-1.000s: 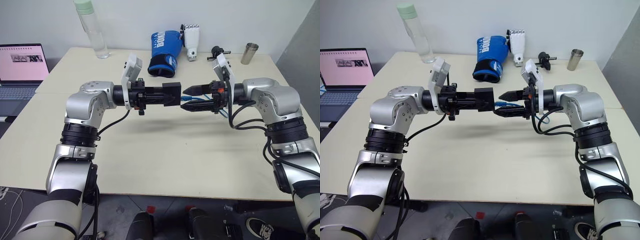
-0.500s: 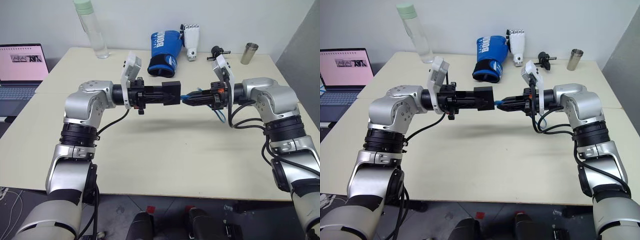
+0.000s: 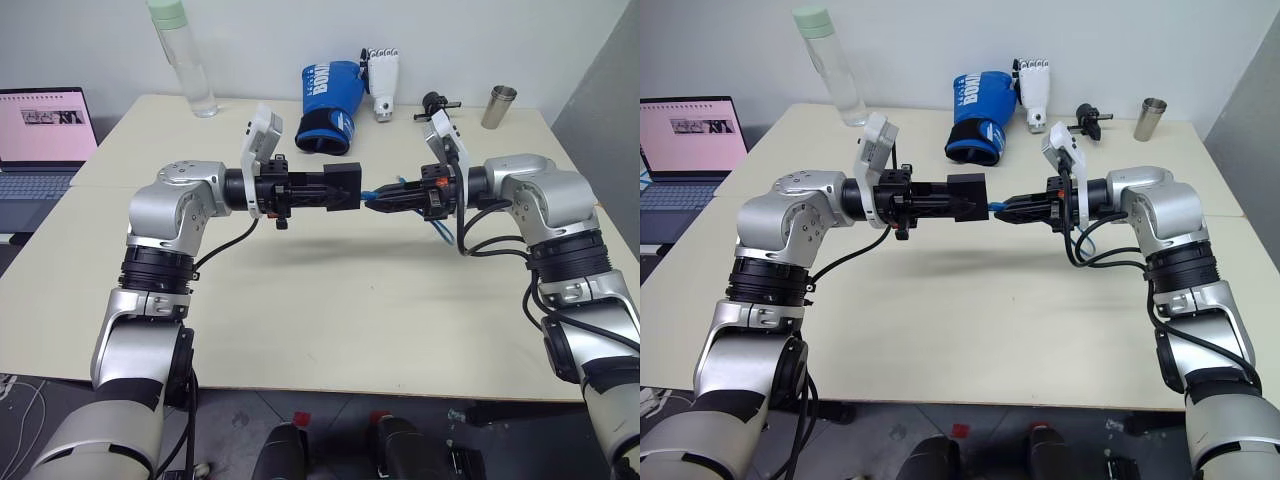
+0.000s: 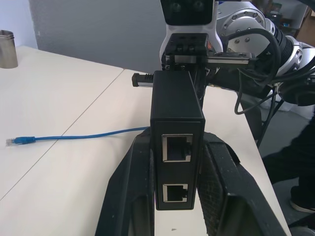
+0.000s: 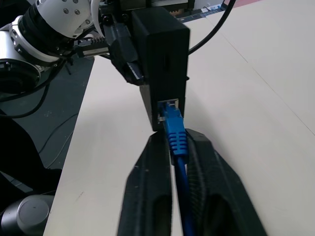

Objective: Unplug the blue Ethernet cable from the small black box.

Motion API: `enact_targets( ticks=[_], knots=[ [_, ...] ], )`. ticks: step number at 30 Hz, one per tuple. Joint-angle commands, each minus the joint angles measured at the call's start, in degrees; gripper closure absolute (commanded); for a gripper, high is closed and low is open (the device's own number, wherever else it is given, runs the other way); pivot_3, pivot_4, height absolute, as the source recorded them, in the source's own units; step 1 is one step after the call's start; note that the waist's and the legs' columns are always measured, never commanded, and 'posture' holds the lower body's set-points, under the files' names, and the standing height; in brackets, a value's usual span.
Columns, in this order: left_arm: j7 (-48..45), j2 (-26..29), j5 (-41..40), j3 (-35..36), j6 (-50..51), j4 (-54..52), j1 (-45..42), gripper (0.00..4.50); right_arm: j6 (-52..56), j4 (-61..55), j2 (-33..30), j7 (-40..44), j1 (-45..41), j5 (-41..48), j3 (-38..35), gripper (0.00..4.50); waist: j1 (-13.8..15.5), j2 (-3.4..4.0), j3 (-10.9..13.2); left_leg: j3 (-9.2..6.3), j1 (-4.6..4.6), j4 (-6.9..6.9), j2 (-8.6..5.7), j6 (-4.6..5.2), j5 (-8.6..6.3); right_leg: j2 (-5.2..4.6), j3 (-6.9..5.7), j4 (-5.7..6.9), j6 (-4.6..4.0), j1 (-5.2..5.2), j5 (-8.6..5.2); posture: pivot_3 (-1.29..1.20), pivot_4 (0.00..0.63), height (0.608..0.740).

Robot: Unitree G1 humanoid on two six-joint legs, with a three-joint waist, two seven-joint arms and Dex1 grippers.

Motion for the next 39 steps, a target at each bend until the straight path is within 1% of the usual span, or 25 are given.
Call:
enact_targets(
  ticks=[1, 9, 27, 28, 29, 30, 34, 35, 39],
  knots=[
    [-0.45, 0.36, -0.44, 0.27, -0.69, -1.75, -1.12, 3.7, 0.53, -1.47, -0.32, 1.17, -2.1, 0.56, -0.74, 2.89, 0.0, 0.0, 0.0, 0.0, 0.0, 0.0, 0.0, 0.0, 0.0, 0.0, 0.0, 0.0, 0.0, 0.0, 0.0, 0.0, 0.15, 0.74],
    [-0.55, 0.14, -0.46, 0.05, -0.65, -1.81, -1.23, 3.7, 1.84, -0.71, 0.42, 1.44, -3.43, 0.9, -0.96, 2.89, -0.01, 0.0, 0.0, 0.0, 0.0, 0.0, 0.0, 0.0, 0.0, 0.0, 0.0, 0.0, 0.0, 0.0, 0.0, 0.0, 0.15, 0.74],
    [-0.42, 0.24, -0.37, 0.27, -1.22, -1.41, -1.08, 3.7, -2.1, 1.93, 0.4, 2.92, -3.27, -1.63, 0.14, 2.89, -0.01, 0.0, 0.0, 0.0, 0.0, 0.0, 0.0, 0.0, 0.0, 0.0, 0.0, 0.0, 0.0, 0.0, 0.0, 0.0, 0.15, 0.74],
    [-0.42, 0.25, -0.38, 0.27, -1.19, -1.41, -1.09, 3.7, -1.99, 2.08, 0.54, 2.76, -3.37, -1.52, -0.05, 3.26, 0.0, 0.0, 0.0, 0.0, 0.0, 0.0, 0.0, 0.0, 0.0, 0.0, 0.0, -0.01, 0.0, 0.0, 0.0, 0.0, 0.15, 0.74],
    [-0.43, 0.25, -0.36, 0.25, -1.21, -1.41, -1.09, 3.7, -1.81, 2.19, 0.65, 2.68, -3.49, -1.36, -0.22, 3.27, 0.0, 0.0, 0.0, 0.01, 0.0, 0.0, 0.0, 0.0, 0.0, 0.0, 0.0, 0.0, 0.0, 0.0, 0.0, 0.0, 0.15, 0.74],
    [-0.44, 0.25, -0.35, 0.24, -1.23, -1.41, -1.09, 3.7, -1.65, 2.27, 0.71, 2.65, -3.59, -1.22, -0.32, 3.44, 0.0, 0.0, 0.0, 0.0, 0.0, 0.0, 0.0, 0.0, 0.0, 0.0, 0.0, 0.0, 0.0, 0.0, 0.0, 0.0, 0.15, 0.74],
    [-0.46, 0.28, -0.33, 0.23, -1.18, -1.48, -1.05, 3.7, -1.25, 2.55, 0.75, 2.74, -3.88, -0.96, -0.53, 4.37, -0.01, 0.0, 0.0, 0.0, 0.0, 0.0, 0.0, 0.0, 0.0, 0.0, 0.0, -0.01, 0.0, 0.0, 0.0, 0.0, 0.15, 0.74],
    [-0.47, 0.3, -0.32, 0.23, -1.15, -1.55, -1.0, 3.7, -1.07, 2.68, 0.74, 2.77, -4.02, -0.87, -0.65, 4.48, 0.0, 0.0, 0.0, 0.0, 0.0, 0.0, 0.0, 0.0, 0.0, 0.0, 0.0, -0.01, 0.0, 0.0, 0.0, 0.0, 0.15, 0.74],
    [-0.5, 0.28, -0.19, 0.08, -1.11, -1.54, -0.96, 3.7, -0.41, 3.0, 0.65, 3.16, -4.4, -0.56, -0.95, 4.49, -0.01, 0.0, 0.0, 0.0, 0.0, 0.0, 0.0, 0.0, 0.0, 0.0, 0.0, 0.0, 0.0, 0.0, 0.0, 0.0, 0.15, 0.74]
  ],
)
